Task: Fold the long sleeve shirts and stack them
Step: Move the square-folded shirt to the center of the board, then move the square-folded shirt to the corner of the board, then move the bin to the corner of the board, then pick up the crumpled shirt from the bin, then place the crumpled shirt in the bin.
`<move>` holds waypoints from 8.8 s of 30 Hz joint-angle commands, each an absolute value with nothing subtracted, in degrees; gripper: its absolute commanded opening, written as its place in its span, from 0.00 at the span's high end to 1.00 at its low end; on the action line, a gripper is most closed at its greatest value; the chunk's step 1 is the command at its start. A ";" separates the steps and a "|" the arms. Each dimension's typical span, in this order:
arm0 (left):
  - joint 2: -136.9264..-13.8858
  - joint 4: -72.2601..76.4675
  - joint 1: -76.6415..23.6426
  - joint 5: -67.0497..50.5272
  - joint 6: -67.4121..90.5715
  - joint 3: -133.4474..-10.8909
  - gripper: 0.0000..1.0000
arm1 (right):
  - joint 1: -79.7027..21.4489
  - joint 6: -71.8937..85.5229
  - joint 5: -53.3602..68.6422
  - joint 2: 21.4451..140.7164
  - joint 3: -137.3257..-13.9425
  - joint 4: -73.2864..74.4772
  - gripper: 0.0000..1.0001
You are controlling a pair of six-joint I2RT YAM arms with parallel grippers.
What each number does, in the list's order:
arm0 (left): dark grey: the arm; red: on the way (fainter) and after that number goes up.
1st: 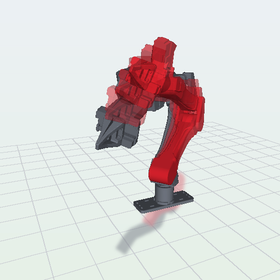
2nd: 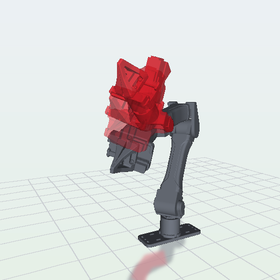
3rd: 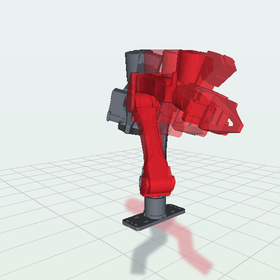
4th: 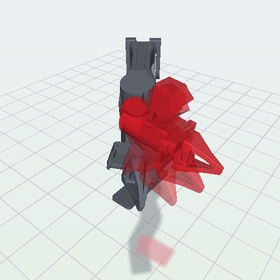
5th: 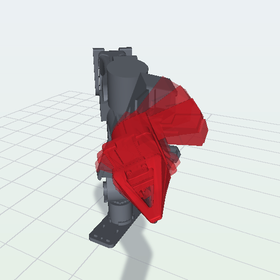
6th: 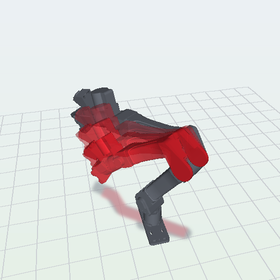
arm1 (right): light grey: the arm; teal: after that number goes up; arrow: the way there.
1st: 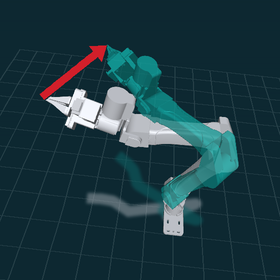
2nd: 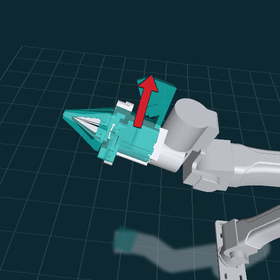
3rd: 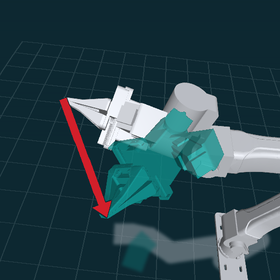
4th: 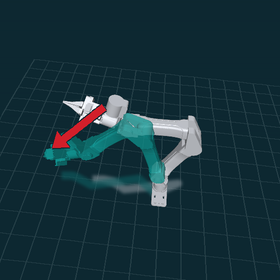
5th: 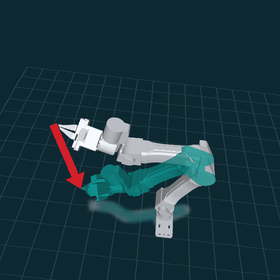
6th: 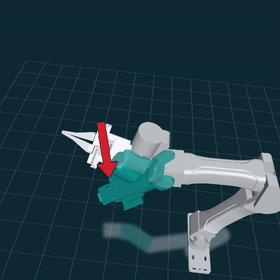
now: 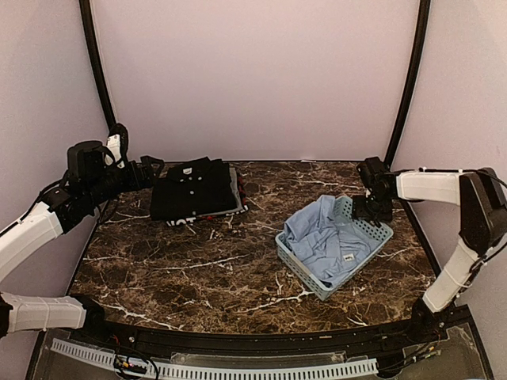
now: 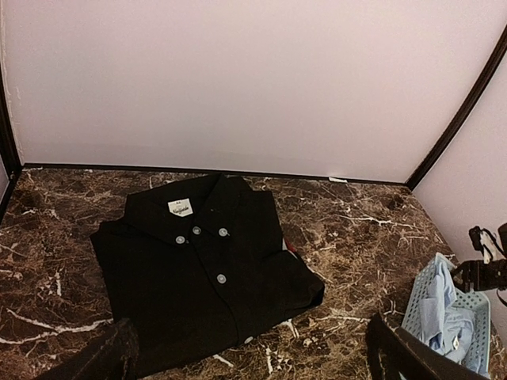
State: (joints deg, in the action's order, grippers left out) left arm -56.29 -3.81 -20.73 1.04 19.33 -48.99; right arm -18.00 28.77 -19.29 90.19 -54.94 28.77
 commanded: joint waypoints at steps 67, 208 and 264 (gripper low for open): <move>-145.18 -30.74 -38.54 28.32 16.25 -126.23 0.01 | -8.61 14.26 -13.80 92.46 -63.36 23.98 0.29; -93.74 -8.58 -26.28 10.62 9.25 -68.67 0.03 | -12.70 13.80 -7.25 84.76 -60.95 28.43 0.72; -71.47 4.18 -40.01 -2.02 13.68 -44.17 0.01 | -29.62 18.64 21.34 96.75 -72.85 17.19 0.47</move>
